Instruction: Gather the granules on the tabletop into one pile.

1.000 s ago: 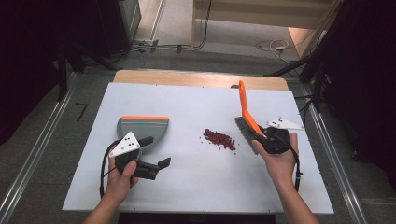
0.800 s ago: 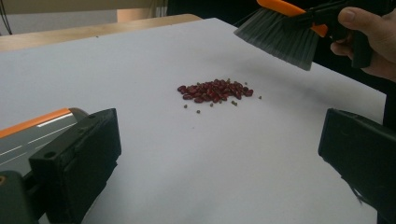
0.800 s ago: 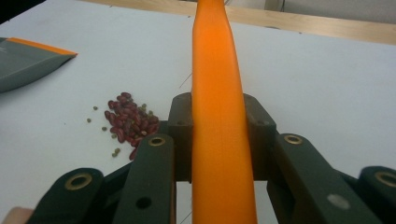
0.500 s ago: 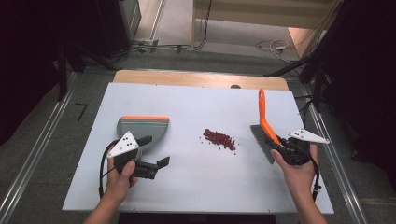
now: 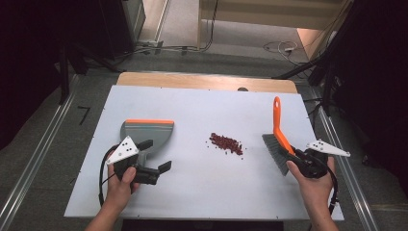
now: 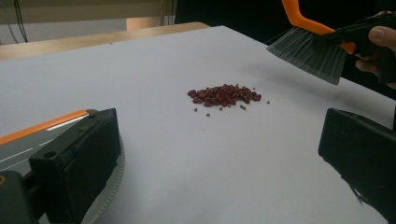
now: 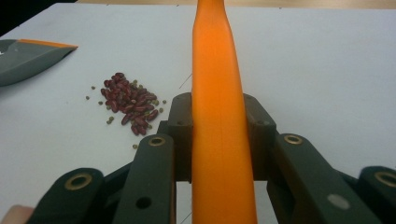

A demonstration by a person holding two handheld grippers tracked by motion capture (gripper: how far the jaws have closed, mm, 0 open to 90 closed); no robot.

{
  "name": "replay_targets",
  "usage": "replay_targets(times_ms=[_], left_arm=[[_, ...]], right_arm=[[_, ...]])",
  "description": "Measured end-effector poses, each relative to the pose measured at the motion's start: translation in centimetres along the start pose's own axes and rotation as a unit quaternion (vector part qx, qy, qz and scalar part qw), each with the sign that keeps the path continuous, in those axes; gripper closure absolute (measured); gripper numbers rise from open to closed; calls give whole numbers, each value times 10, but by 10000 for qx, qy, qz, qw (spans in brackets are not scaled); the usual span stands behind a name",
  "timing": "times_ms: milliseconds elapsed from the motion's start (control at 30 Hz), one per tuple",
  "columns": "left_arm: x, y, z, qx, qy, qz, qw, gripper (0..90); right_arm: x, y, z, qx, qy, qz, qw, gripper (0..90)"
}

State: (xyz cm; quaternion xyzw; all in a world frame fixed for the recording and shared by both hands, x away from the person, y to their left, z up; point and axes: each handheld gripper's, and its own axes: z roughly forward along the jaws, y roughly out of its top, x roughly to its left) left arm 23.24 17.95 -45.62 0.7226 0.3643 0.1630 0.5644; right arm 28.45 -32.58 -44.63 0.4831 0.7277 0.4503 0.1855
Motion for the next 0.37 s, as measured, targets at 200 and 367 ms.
replay_targets(times_ms=[200,367], left_arm=[[0,-1,0,-21,33,5,10000,0],[0,-1,1,-9,36,-25,10000,0]], right_arm=[[0,-1,2,18,15,-4,10000,687],[-2,-1,0,-13,-10,23,10000,687]])
